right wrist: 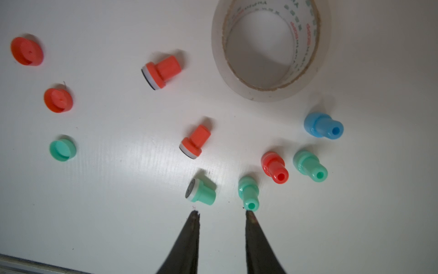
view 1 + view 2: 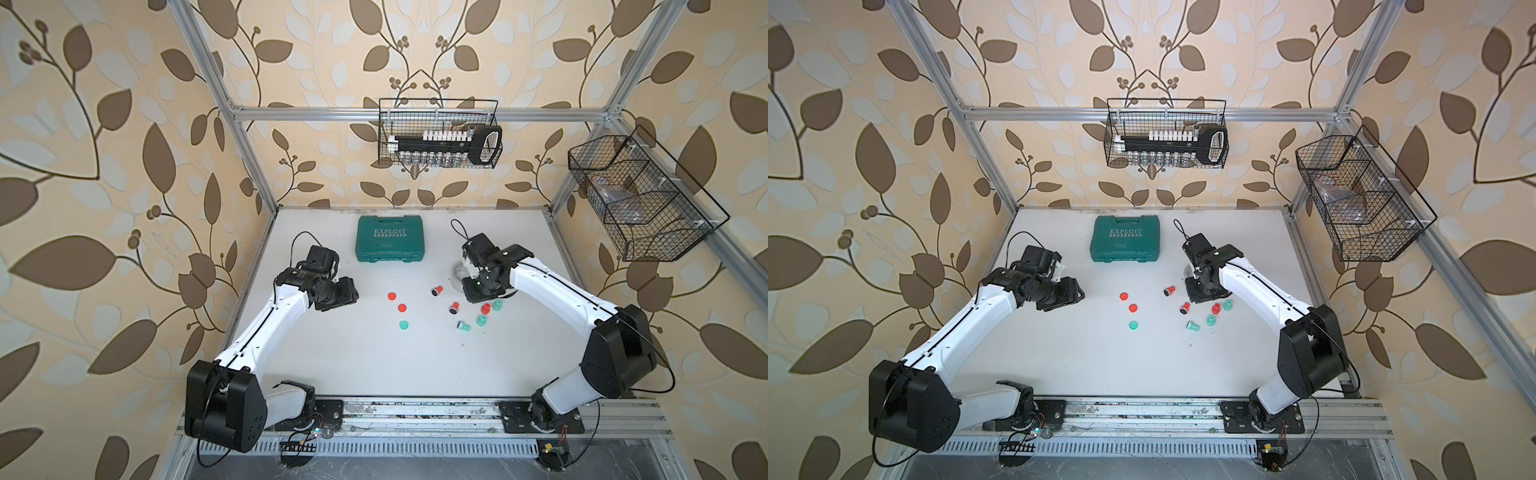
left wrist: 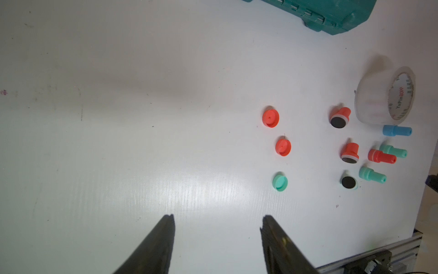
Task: Close the stamp cap
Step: Place the stamp at the center of the board.
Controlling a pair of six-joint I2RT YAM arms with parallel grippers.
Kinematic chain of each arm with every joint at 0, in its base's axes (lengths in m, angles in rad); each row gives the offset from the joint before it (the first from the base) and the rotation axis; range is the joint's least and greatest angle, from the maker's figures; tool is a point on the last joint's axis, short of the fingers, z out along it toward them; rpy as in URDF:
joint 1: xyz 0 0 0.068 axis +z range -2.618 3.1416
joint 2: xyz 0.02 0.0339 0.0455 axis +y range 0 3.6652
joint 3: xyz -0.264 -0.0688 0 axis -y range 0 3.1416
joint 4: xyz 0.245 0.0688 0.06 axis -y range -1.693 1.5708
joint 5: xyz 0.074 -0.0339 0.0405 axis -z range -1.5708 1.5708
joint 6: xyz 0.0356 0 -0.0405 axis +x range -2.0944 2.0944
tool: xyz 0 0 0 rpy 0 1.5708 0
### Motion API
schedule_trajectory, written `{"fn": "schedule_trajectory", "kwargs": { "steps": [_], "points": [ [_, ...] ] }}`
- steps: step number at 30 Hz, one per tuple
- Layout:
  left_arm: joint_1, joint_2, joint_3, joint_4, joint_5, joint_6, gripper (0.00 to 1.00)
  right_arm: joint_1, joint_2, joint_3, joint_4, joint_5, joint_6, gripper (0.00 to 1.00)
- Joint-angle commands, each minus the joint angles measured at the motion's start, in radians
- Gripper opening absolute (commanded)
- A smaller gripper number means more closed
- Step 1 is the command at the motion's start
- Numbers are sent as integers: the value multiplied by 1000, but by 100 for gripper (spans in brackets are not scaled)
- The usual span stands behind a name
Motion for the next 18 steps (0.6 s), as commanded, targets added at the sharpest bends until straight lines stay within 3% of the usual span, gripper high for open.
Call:
{"fn": "schedule_trajectory", "kwargs": {
  "steps": [1,8,18],
  "points": [
    [8,-11,28,-3,1,26,61,15,44,27,-17,-8,60,30],
    [8,-13,29,-4,1,27,61,51,80,-14,141,-34,204,38],
    [8,-14,29,-3,4,25,61,49,150,-63,215,-74,274,46]
  ]
}}
